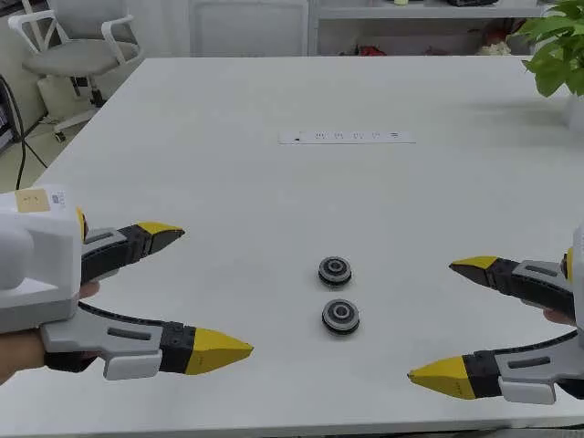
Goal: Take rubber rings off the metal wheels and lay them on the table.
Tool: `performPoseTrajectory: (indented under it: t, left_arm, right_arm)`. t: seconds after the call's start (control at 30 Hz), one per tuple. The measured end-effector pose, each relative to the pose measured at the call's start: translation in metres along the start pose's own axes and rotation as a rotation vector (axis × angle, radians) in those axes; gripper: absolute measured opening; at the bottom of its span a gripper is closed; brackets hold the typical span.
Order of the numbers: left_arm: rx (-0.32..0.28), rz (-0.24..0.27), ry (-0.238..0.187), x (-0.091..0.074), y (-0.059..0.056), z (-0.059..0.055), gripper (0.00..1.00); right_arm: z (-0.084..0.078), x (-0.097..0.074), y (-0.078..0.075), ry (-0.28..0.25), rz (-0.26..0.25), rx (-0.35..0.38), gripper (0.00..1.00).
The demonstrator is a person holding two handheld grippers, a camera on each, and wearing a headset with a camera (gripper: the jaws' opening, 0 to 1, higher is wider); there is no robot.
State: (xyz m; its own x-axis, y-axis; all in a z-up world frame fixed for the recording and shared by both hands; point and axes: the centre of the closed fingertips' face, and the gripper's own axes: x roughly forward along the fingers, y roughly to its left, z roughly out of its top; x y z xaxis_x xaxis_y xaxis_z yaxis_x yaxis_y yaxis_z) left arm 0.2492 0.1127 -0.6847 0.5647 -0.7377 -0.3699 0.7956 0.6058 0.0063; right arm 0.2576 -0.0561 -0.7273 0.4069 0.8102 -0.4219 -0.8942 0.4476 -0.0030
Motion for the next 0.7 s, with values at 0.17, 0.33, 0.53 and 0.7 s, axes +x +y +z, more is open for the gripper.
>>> performPoseTrajectory:
  t: [0.17,0.33,0.53,0.7]
  left_arm:
    - [0.003,-0.003,0.000,-0.0003,-0.0019,0.0010,1.00]
    - [0.009,-0.011,0.004,0.0000,-0.0038,0.0016,0.99]
    - [0.010,-0.017,0.012,0.0002,-0.0042,0.0014,0.97]
    - [0.002,-0.024,0.034,0.0002,-0.0043,-0.0010,0.96]
  right_arm:
    - [-0.0006,-0.0018,0.0010,0.004,-0.003,-0.002,0.82]
    - [-0.0014,-0.0040,0.0015,0.007,-0.006,0.009,0.81]
    - [-0.0008,-0.0069,0.0008,0.006,-0.014,0.009,0.81]
    - [-0.0010,-0.0087,-0.0014,0.007,-0.023,0.007,0.83]
